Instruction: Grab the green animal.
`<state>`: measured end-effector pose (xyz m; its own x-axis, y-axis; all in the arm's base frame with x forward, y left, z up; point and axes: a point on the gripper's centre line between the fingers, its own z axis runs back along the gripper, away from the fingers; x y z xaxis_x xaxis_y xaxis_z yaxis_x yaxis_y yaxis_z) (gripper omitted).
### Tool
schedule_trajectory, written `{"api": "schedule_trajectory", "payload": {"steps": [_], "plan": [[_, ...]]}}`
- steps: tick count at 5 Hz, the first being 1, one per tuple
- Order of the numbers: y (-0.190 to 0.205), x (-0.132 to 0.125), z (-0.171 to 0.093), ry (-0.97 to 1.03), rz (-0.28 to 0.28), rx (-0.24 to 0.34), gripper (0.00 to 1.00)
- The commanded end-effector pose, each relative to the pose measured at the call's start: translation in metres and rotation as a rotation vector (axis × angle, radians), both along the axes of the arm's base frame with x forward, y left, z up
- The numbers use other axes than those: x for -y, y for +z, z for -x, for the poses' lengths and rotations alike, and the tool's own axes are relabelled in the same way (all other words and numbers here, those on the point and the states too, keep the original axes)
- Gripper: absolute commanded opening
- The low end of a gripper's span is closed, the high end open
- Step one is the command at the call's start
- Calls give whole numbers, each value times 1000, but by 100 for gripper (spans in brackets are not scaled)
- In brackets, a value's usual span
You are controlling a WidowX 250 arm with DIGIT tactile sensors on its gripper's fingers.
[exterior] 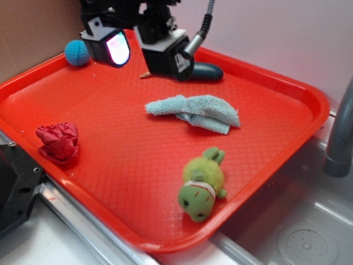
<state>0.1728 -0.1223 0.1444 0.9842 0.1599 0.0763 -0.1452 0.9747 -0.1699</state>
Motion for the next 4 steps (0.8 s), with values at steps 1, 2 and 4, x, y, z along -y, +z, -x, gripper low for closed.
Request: {"api": "schedule_trajectory", "payload": {"steps": [1, 2, 4], "plan": [[-40, 40, -12, -40, 16, -102, 100], [-52, 43, 15, -16, 55, -126, 100], [-71, 52, 16, -23, 77, -85, 100]]}}
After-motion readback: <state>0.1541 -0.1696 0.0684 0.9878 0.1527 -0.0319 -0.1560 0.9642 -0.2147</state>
